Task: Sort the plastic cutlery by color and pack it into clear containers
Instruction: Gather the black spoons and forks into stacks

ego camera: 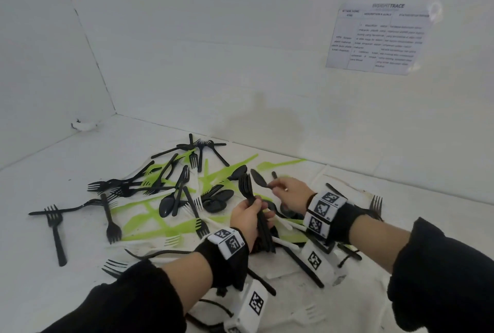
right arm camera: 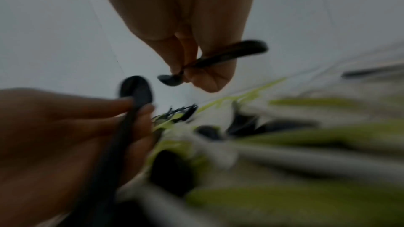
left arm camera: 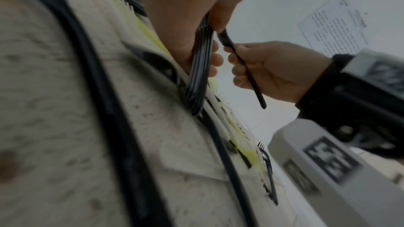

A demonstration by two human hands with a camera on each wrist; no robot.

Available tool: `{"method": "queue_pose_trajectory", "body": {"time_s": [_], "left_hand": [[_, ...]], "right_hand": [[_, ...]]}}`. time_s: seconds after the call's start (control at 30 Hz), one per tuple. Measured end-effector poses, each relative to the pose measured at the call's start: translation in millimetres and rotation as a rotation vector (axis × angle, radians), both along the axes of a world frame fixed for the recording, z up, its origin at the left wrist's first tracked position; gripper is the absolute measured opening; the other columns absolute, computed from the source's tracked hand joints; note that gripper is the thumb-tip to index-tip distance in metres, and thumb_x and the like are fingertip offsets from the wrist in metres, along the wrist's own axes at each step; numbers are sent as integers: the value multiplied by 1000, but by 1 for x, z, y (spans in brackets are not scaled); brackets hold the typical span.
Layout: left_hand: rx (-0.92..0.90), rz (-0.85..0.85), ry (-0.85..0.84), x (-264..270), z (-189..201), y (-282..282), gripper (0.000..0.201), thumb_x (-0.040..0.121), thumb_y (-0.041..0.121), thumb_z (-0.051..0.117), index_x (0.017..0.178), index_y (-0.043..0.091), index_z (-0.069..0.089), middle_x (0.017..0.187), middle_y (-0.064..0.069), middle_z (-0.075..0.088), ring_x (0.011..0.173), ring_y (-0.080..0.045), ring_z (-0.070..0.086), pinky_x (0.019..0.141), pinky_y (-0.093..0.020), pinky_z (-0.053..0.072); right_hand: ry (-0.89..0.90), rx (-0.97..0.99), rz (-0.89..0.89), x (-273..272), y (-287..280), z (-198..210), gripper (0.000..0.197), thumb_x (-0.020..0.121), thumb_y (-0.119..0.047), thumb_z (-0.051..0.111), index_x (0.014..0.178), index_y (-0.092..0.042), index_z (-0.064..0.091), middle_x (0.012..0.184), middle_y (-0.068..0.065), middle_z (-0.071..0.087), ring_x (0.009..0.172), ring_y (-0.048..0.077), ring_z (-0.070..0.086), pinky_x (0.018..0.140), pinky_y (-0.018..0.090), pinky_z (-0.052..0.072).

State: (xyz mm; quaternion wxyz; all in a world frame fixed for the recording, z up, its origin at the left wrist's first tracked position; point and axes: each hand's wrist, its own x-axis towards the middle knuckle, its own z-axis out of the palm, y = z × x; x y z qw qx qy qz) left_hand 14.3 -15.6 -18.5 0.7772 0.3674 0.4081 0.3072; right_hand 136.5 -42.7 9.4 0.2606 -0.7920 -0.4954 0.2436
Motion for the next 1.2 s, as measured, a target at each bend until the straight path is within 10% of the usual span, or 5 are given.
{"method": "queue_pose_trajectory", "body": {"time_s": [0.2, 0.57, 0.73, 1.1, 1.2], "left_hand": [[9, 3, -2, 1, -1, -5, 17, 99, 12, 44, 103, 5, 59, 86, -15, 63, 67, -23, 60, 45, -24, 52], [5, 19, 44, -11, -9, -2, 18, 98, 8, 43, 83, 8, 53, 74, -7, 55, 45, -14, 55, 42, -25, 49], [-6, 23, 9, -14, -9, -1, 16, 98, 7, 42, 86, 9, 52, 73, -7, 54, 45, -15, 54, 43, -25, 49], [50, -9, 11, -10, -7, -15, 24, 99, 7, 42, 76, 7, 51, 64, -7, 51, 45, -15, 51, 45, -26, 49], [59, -18, -13, -10, -3, -18, 25, 99, 8, 42, 76, 8, 50, 65, -6, 49, 43, -13, 51, 43, -24, 48]], "right_hand": [[57, 79, -53, -26, -15, -9, 27, 91, -18, 53, 114, -12, 66, 105, 7, 66, 107, 23, 59, 98, 33, 45], [-873, -399, 433, 31, 9, 4, 40, 94, -12, 47, 128, -34, 54, 147, -3, 31, 129, 26, 30, 101, 37, 32], [-993, -388, 477, 39, 10, -1, 25, 93, -24, 50, 115, -25, 62, 130, -3, 53, 120, 24, 39, 95, 36, 32], [-436, -443, -23, 21, -46, 7, 32, 98, -20, 37, 123, -2, 50, 123, 16, 57, 113, 30, 55, 84, 30, 43], [-312, -334, 0, 0, -67, 0, 11, 90, -27, 51, 85, -17, 52, 92, 7, 58, 92, 24, 57, 67, 23, 36]]}}
